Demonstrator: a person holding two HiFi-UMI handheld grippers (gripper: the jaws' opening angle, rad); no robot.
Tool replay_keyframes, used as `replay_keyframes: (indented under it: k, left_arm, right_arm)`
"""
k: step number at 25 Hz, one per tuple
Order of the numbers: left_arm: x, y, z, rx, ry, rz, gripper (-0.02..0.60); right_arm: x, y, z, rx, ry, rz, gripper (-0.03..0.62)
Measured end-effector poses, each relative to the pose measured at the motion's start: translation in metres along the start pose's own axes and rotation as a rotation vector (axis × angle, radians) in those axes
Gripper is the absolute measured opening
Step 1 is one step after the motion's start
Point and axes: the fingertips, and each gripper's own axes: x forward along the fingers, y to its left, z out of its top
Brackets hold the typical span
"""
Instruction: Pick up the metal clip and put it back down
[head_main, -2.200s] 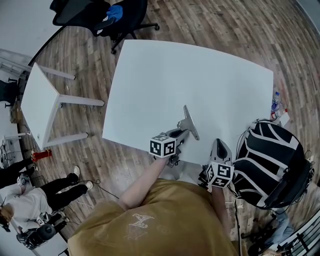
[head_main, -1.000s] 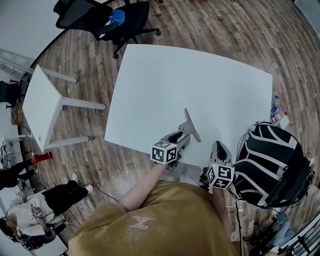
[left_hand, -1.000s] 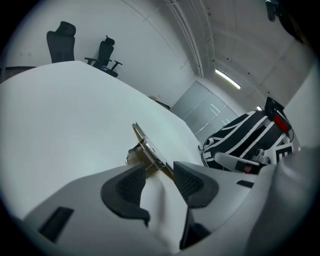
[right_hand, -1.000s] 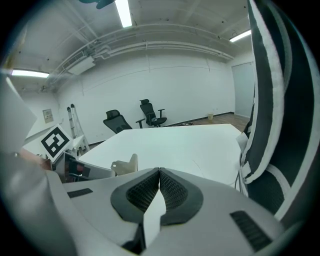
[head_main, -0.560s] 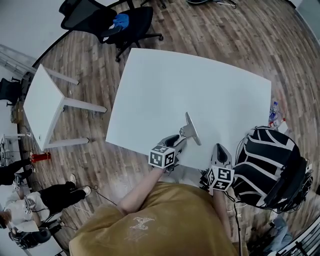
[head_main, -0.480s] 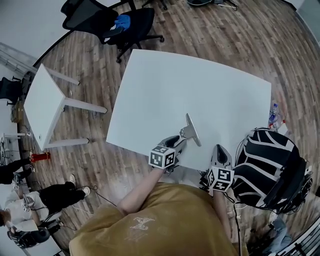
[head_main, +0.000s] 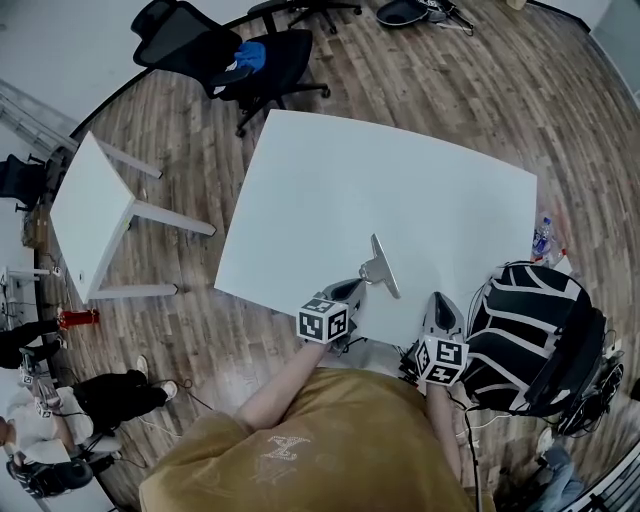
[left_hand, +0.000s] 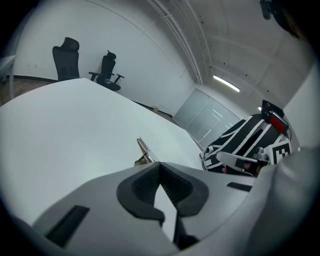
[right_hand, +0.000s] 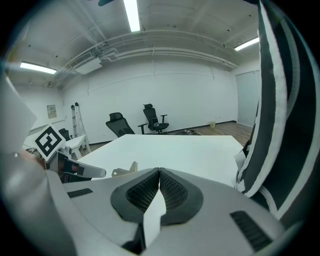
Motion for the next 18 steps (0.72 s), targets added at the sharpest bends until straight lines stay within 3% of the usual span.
replay_keyframes:
  k: [5, 18]
  left_arm:
    - [-0.009, 0.001, 0.012, 0.040, -0.035, 0.011, 0.008]
    - [-0.037, -0.040, 0.075, 0.322, -0.243, 0.026, 0.006]
  right_arm:
    - [-0.002, -0.001, 0.009, -0.011, -0.021, -0.007, 0.009]
    - [-0.016, 0.002, 0.045, -0.050, -0.130, -0.003, 0.009]
